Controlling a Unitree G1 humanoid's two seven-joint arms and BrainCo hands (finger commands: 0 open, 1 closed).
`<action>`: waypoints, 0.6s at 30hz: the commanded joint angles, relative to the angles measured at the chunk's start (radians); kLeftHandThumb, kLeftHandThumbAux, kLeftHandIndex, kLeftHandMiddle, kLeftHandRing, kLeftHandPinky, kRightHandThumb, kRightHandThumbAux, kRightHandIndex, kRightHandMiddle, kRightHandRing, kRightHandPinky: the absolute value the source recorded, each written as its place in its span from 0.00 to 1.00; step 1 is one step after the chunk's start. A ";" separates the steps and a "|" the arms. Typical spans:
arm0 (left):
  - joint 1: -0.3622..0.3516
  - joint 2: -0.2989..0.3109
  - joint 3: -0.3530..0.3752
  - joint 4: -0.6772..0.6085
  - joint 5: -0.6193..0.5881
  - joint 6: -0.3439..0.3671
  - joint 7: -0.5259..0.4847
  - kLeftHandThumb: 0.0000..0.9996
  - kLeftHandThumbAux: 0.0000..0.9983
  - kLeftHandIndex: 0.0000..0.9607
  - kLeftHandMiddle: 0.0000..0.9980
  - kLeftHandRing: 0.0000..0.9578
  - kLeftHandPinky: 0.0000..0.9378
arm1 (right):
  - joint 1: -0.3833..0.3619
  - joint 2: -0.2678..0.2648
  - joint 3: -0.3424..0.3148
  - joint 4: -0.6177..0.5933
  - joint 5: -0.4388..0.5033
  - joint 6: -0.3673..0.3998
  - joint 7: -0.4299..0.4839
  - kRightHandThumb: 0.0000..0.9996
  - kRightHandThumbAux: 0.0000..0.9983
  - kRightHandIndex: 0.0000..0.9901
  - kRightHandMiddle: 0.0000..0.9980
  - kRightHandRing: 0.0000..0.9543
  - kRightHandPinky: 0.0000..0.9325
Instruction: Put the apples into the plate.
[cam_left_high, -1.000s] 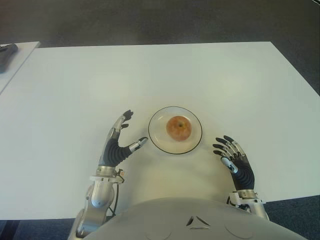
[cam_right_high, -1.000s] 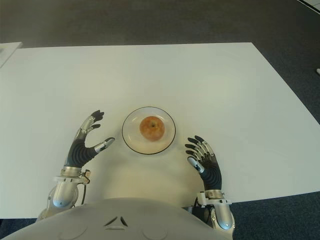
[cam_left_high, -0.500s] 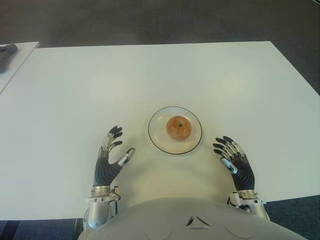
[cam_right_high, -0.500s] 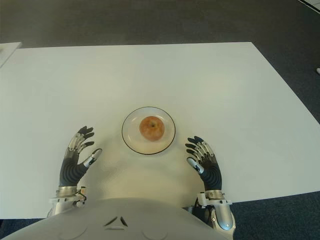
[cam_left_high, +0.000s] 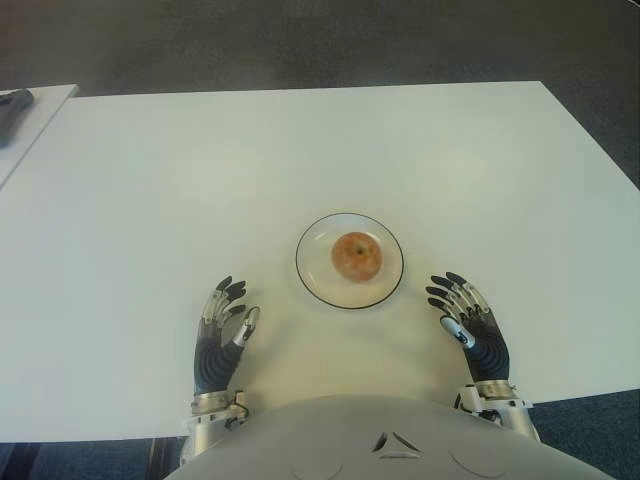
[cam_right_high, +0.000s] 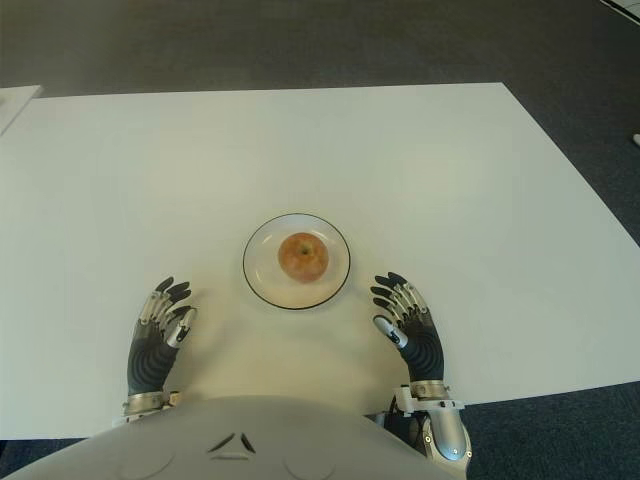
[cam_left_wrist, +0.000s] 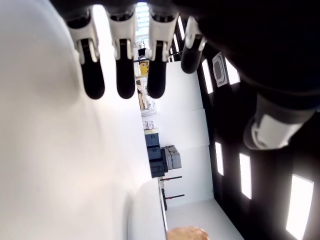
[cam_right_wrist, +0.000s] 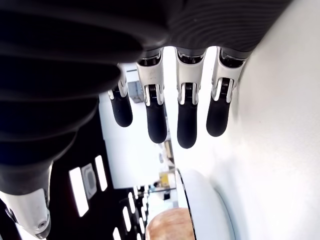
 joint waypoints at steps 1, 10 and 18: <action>0.033 -0.008 -0.016 -0.006 -0.013 0.027 -0.021 0.07 0.47 0.15 0.23 0.25 0.30 | 0.018 -0.020 -0.002 0.012 -0.009 0.012 0.005 0.47 0.63 0.18 0.26 0.28 0.30; 0.061 -0.012 -0.014 0.028 0.006 0.031 -0.015 0.07 0.47 0.14 0.23 0.26 0.32 | 0.021 -0.017 -0.007 0.007 -0.010 0.010 0.002 0.48 0.63 0.19 0.26 0.28 0.31; 0.087 -0.032 -0.022 0.053 0.010 0.029 -0.006 0.08 0.49 0.15 0.24 0.28 0.33 | 0.025 -0.015 -0.011 0.003 -0.010 0.011 0.001 0.48 0.64 0.18 0.26 0.28 0.30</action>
